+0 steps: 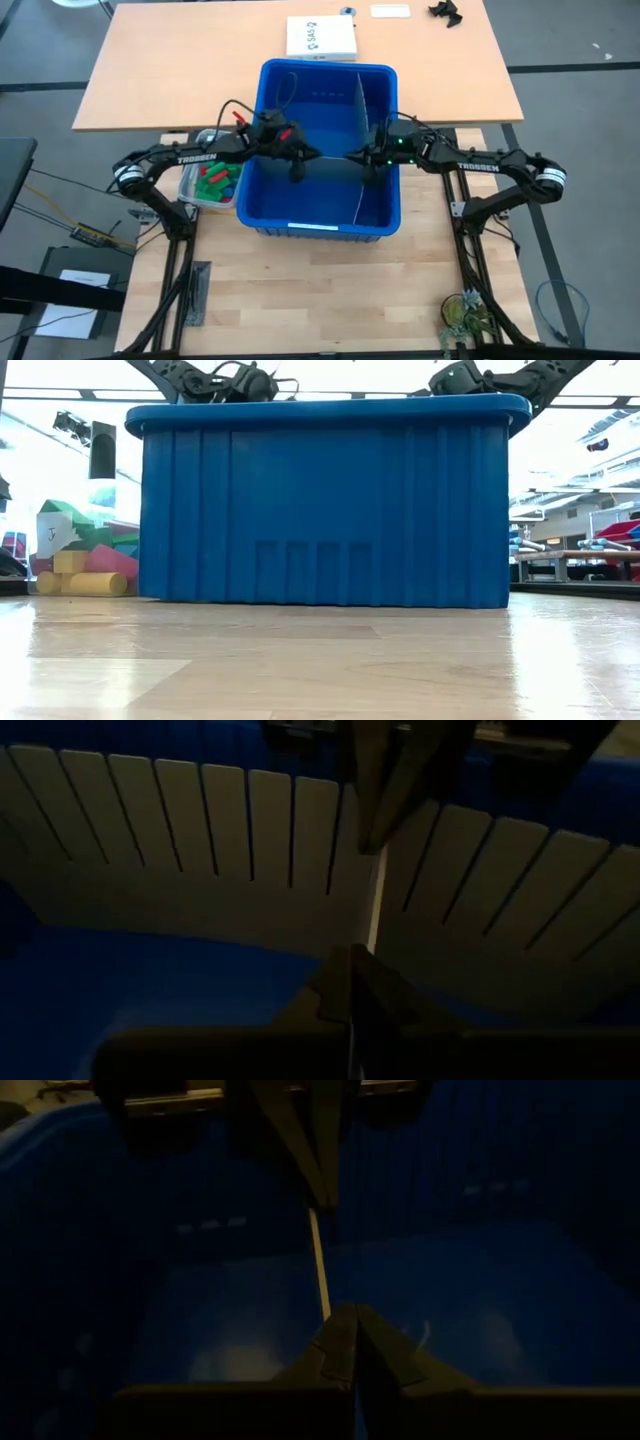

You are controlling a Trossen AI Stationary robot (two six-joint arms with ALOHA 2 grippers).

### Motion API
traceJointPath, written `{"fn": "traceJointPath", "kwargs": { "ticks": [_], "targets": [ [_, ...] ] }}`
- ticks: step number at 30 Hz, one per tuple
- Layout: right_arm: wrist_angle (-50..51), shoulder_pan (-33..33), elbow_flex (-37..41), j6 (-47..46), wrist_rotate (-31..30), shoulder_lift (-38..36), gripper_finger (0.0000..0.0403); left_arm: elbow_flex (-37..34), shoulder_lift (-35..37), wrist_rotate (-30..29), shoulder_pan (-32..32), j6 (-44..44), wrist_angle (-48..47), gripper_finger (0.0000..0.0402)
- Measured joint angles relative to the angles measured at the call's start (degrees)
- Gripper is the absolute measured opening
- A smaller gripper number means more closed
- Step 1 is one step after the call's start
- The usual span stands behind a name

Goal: Sort blocks
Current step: Assemble the blue bin using bin divider, then pour the blocks on the table from the transparent bin

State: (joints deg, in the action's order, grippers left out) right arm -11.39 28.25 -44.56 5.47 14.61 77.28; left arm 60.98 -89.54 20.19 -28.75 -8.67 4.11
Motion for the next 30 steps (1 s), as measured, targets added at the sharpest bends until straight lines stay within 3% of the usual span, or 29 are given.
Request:
{"fn": "traceJointPath", "kwargs": {
  "ticks": [4, 8, 15, 18, 21, 24, 30],
  "targets": [
    [3.2, -0.1, -2.6, -1.0, 0.0, -1.9, 0.0003, 2.7, 0.8, -0.3, 0.5, 1.6, -1.2, 0.0011],
    [4.6, -0.3, -8.6, -1.0, 0.0, -7.1, 0.0007, 9.9, 5.5, 0.0, 0.8, 0.0, -1.4, 0.0011],
    [10.5, 0.3, -11.7, -1.5, -1.5, -13.2, 0.0009, 18.3, 9.3, -3.1, 0.6, -1.7, -16.5, 0.0011],
    [16.6, 1.0, -11.8, 1.4, -6.3, -14.3, 0.0017, 20.5, 10.1, -11.1, 0.2, -3.9, -26.9, 0.0011],
    [27.2, 1.5, -12.2, 5.5, -12.8, -13.4, 0.0019, 21.6, 9.7, -25.3, 0.1, -7.6, -40.4, 0.0012],
    [35.7, 1.6, -16.6, 9.0, -17.8, -11.4, 0.0016, 22.0, 9.9, -36.6, -0.7, -8.8, -47.3, 0.0012],
    [50.8, 2.5, -26.2, 12.4, -22.7, -4.4, 0.0003, 21.5, 9.8, -39.7, -6.5, -7.1, -56.4, 0.0012]
  ]
}}
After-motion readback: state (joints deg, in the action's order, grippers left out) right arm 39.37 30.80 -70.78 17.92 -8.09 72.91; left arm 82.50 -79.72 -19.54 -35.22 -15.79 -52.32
